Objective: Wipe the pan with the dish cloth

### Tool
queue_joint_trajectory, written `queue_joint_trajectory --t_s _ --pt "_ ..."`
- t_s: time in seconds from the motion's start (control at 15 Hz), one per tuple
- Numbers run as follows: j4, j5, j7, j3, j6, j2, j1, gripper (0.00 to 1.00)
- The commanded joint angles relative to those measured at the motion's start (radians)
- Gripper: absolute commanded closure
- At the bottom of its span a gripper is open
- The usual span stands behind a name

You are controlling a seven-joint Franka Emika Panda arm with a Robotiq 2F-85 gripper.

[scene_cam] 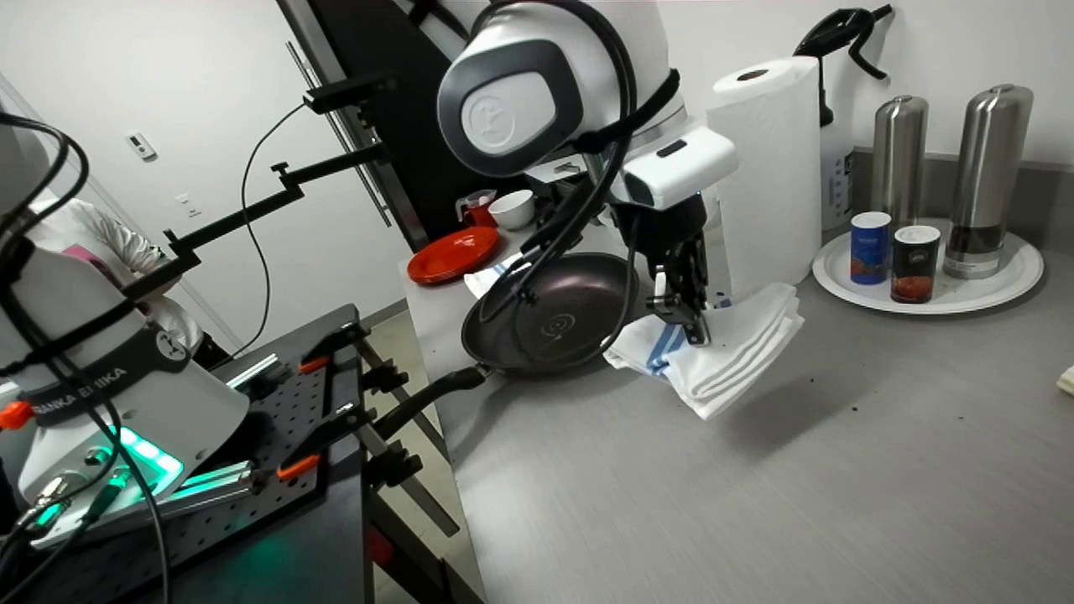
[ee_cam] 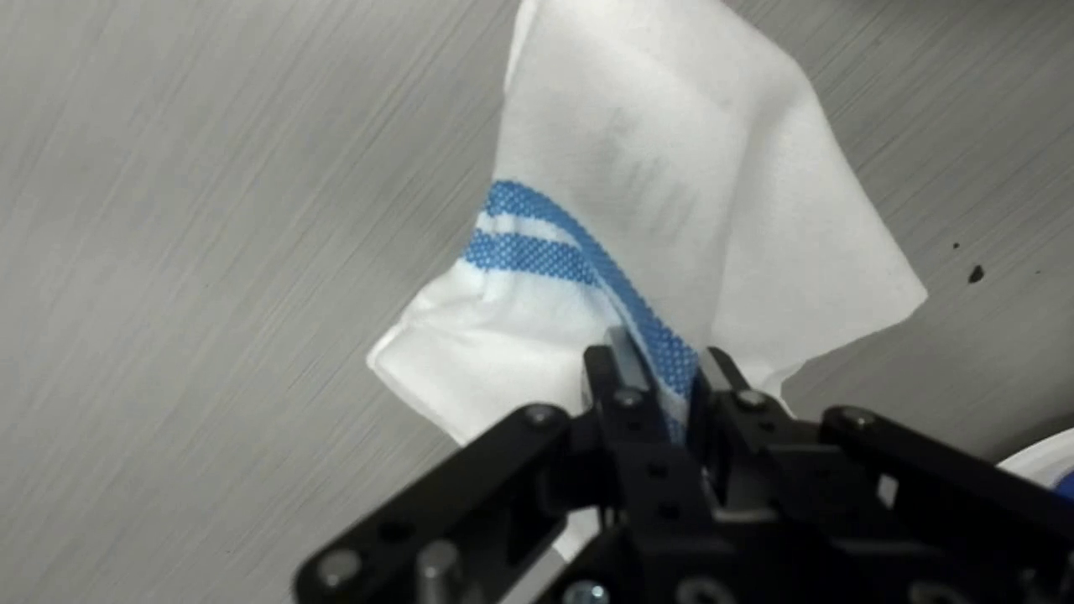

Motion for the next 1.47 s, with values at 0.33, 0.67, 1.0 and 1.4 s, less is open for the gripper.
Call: queue_joint_trajectory --t_s 0.33,0.67,1.0,1.4 --pt "0.038 0.057 -0.056 0.077 0.102 0.112 -0.105 0.97" --pt "0.060 0.058 -0.055 0.082 0.090 0.137 -0.104 0.97" --pt "0.062 0.045 -0.053 0.068 0.061 0.147 -0.081 0.97" --pt "0.057 0.042 -0.048 0.056 0.056 0.150 -0.068 0.97"
